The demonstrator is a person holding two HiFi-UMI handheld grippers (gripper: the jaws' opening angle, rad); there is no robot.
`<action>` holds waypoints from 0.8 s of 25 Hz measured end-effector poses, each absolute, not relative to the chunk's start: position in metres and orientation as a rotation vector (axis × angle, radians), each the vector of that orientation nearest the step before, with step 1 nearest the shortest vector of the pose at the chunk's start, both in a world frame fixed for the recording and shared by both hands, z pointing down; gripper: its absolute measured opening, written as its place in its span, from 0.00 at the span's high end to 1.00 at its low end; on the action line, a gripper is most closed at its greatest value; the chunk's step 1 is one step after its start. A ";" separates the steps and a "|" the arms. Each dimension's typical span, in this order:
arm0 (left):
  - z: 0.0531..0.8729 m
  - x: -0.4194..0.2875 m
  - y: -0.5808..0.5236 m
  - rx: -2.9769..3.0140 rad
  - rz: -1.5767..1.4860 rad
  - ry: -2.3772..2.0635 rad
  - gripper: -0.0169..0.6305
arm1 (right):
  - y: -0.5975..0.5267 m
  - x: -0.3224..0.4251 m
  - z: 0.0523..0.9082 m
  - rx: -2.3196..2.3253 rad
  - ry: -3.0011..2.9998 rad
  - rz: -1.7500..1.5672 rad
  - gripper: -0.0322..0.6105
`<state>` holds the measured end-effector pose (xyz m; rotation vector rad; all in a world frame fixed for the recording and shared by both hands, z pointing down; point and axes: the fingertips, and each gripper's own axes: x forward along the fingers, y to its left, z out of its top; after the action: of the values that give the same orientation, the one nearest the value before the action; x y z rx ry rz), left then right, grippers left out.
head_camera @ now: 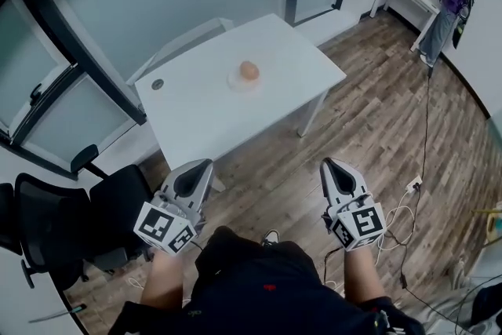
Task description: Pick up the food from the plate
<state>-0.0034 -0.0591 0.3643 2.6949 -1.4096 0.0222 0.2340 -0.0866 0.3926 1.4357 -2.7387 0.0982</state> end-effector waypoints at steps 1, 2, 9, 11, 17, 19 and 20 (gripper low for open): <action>0.366 0.002 -0.065 2.694 0.035 -1.412 0.94 | -0.093 0.239 0.395 1.433 -2.742 0.111 0.91; 0.368 0.006 -0.071 2.690 0.046 -1.416 0.94 | -0.099 0.243 0.397 1.429 -2.746 0.123 0.91; 0.382 0.022 -0.126 2.648 0.067 -1.432 0.94 | -0.153 0.257 0.418 1.392 -2.745 0.205 0.91; 0.385 0.023 -0.145 2.646 0.056 -1.424 0.94 | -0.171 0.258 0.421 1.388 -2.745 0.212 0.91; 0.383 0.008 -0.222 2.651 -0.003 -1.406 0.94 | -0.239 0.240 0.414 1.381 -2.721 0.186 0.91; 0.379 0.002 -0.248 2.656 -0.020 -1.400 0.94 | -0.265 0.232 0.410 1.367 -2.715 0.172 0.91; 0.380 -0.002 -0.261 2.658 -0.021 -1.400 0.94 | -0.279 0.227 0.409 1.362 -2.714 0.169 0.91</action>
<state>-0.0021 -0.2614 0.3796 2.6579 -1.4000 -0.0205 0.2266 -0.2790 0.4093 1.3621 -2.7138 0.1686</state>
